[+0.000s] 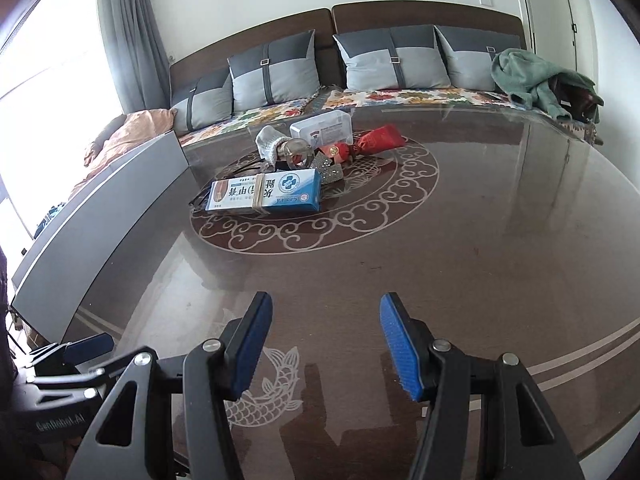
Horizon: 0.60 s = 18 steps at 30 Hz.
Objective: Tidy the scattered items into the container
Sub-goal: 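Withdraw both open tools from the box back over the table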
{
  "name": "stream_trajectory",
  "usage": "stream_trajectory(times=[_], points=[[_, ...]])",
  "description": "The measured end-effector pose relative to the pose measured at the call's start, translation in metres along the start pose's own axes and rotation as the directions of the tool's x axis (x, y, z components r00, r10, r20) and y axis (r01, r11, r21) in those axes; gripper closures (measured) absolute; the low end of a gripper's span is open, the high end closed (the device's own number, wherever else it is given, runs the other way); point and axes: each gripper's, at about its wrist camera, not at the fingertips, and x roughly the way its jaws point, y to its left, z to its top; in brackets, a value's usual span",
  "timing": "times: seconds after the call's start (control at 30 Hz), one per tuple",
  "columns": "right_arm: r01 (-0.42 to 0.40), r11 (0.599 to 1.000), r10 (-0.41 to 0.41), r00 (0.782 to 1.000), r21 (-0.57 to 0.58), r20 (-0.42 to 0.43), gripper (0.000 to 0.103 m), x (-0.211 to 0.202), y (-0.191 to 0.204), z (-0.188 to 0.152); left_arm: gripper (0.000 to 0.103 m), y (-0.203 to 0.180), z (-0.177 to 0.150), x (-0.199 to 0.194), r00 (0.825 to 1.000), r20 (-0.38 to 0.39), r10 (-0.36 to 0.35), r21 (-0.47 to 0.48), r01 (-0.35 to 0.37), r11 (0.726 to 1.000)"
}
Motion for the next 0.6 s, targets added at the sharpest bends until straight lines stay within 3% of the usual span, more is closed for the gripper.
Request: stream_trajectory(times=[0.13, 0.27, 0.53, 0.6], points=[[-0.001, 1.0, 0.001, 1.0, 0.009, -0.002, 0.046, 0.001, -0.001, -0.002, 0.017, 0.003, 0.027, 0.01, 1.0, 0.009, 0.004, -0.011, -0.004, 1.0], [-0.004, 1.0, 0.004, 1.0, 0.01, 0.0, 0.046, 0.002, -0.002, -0.002, 0.017, -0.003, 0.061, 0.036, 0.998, -0.048, 0.036, 0.051, -0.033, 0.998], [0.005, 0.998, -0.004, 1.0, 0.067, -0.019, 0.046, 0.007, -0.016, -0.002, 0.017, -0.033, 0.115, 0.091, 0.994, -0.07, 0.084, 0.157, -0.073, 0.985], [0.009, 0.997, -0.007, 1.0, 0.081, -0.023, 0.046, 0.008, -0.02, -0.002, 0.011, -0.036, 0.122, 0.103, 0.993, -0.071, 0.095, 0.173, -0.082, 0.982]])
